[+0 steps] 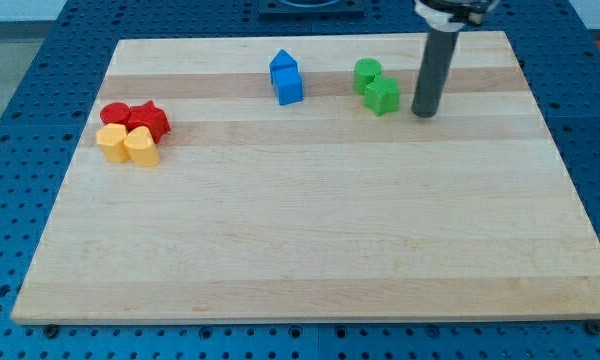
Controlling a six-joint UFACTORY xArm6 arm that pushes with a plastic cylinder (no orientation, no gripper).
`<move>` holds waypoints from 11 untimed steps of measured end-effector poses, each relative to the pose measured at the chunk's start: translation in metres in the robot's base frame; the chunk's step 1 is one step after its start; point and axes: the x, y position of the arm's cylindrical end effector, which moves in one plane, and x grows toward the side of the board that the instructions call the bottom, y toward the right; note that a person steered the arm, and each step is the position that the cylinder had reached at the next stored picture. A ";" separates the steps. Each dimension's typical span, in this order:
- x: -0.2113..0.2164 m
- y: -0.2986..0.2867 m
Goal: Push the green circle to the bottom right side of the blue triangle
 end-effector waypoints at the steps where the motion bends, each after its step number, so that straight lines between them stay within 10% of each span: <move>1: -0.011 -0.011; 11: -0.065 -0.110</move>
